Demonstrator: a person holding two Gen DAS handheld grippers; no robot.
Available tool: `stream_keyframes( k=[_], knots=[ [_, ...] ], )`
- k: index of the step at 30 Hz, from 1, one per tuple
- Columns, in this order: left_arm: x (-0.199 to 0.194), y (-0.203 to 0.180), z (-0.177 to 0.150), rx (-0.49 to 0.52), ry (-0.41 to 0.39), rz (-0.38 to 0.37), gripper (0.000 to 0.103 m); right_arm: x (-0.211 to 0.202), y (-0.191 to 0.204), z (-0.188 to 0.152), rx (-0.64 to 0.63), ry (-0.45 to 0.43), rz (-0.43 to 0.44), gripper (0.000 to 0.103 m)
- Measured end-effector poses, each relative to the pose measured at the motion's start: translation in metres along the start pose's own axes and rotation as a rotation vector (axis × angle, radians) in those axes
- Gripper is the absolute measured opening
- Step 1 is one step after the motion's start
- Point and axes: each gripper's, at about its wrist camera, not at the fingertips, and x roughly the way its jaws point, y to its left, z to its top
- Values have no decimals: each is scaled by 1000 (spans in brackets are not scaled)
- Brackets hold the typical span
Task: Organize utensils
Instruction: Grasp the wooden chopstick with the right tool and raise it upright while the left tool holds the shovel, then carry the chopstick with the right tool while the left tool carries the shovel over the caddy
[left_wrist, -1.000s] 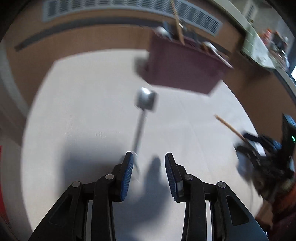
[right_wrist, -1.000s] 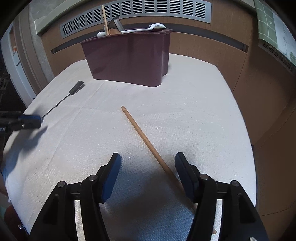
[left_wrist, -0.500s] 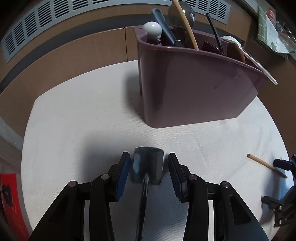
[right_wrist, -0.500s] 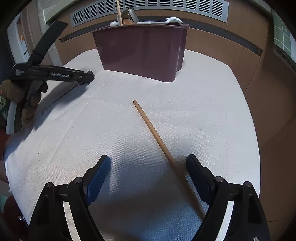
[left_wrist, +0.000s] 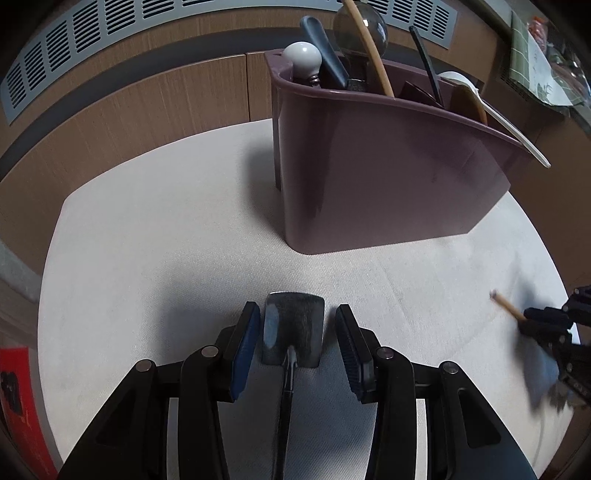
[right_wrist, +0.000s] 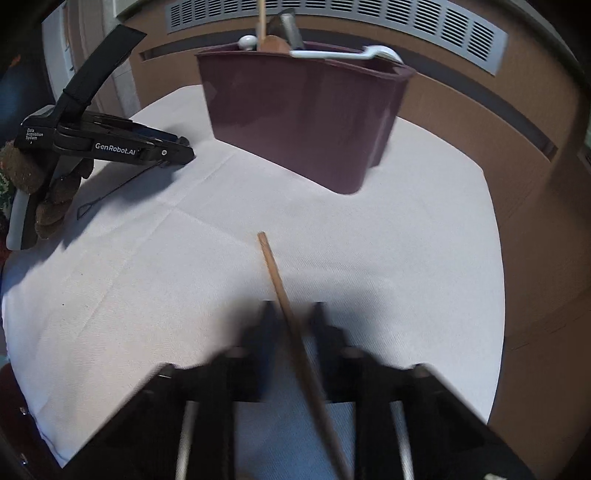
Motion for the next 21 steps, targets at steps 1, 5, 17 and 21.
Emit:
stream_keyframes(
  k=[1, 5, 17, 21],
  knots=[
    [0, -1, -1, 4, 0, -2, 43, 1, 2, 2, -2, 0, -11, 4],
    [1, 1, -1, -25, 10, 3, 42, -6, 4, 13, 45, -67, 18, 4],
    [-90, -5, -26, -176, -275, -79, 33, -72, -12, 2, 202, -281, 30, 4],
    [-135, -25, -34, -140, -391, -79, 32, -85, -7, 9, 218, -341, 23, 4]
  ],
)
